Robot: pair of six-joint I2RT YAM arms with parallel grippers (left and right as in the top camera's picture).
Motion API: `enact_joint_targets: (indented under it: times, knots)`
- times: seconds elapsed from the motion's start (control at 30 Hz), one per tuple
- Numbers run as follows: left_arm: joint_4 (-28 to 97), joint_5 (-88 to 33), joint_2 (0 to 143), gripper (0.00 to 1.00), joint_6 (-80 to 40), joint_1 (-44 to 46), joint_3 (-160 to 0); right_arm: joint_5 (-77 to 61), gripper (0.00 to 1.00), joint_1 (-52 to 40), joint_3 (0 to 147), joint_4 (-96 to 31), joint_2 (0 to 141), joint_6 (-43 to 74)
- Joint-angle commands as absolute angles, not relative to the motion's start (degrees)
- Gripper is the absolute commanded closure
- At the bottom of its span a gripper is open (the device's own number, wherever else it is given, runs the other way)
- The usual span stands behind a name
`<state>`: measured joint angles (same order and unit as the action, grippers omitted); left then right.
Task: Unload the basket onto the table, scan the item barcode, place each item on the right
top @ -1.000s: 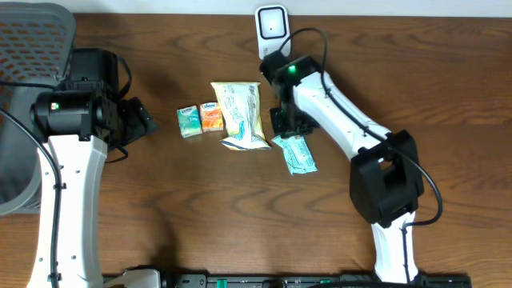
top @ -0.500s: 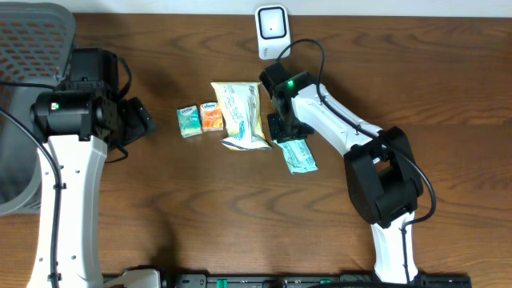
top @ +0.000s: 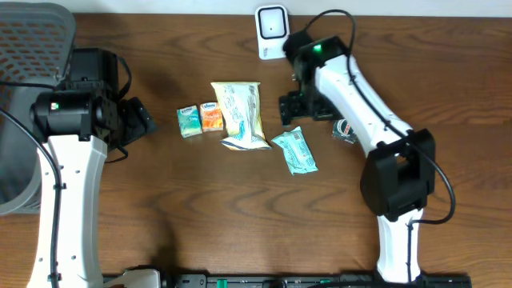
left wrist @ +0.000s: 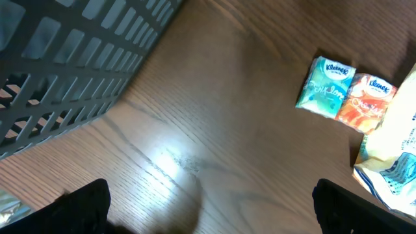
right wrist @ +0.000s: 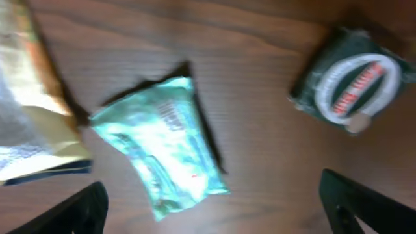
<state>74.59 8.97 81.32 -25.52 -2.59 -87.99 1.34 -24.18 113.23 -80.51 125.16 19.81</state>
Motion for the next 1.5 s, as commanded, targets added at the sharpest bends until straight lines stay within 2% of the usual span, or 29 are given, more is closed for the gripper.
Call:
enact_joint_targets:
  times: [0.0,0.13,0.3,0.37,0.5,0.97,1.03,1.17,1.4,1.47]
  knots:
    - [74.8,9.5,81.6,0.02,-26.0,-2.8,-88.0,2.5,0.01,-20.1,112.8,-81.9,125.0,15.2]
    - [74.8,9.5,81.6,0.02,-26.0,-2.8,-88.0,-1.1,0.01,-15.9,111.6,-82.3,125.1,11.3]
    - [74.8,9.5,81.6,0.02,-26.0,-2.8,-88.0,-16.7,0.01,-10.0,110.2,-83.2,125.0,2.8]
    - [74.8,9.5,81.6,0.02,-26.0,-2.8,-88.0,-26.7,0.01,-7.2,109.1,-83.6,125.0,-3.9]
    - [74.8,9.5,81.6,0.02,-26.0,-2.8,-88.0,-36.0,0.01,-5.3,105.7,-83.5,125.0,-10.4]
    - [74.8,9.5,81.6,0.02,-26.0,-2.8,-88.0,-43.1,0.01,-5.0,91.1,-75.5,125.0,-13.3]
    - [74.8,9.5,81.6,0.03,-26.0,-2.8,-88.0,-44.4,0.04,-5.0,89.0,-73.2,125.0,-12.8]
    - [74.8,9.5,81.6,0.03,-26.0,-2.8,-88.0,-44.5,0.16,-5.4,84.8,-68.4,125.0,-10.1]
    - [74.8,9.5,81.6,0.02,-26.0,-2.8,-88.0,-44.5,0.44,-7.1,78.7,-58.0,125.1,-4.3]
    - [74.8,9.5,81.6,0.02,-26.0,-2.8,-88.0,-43.8,0.46,-7.9,77.5,-55.9,125.1,-3.1]
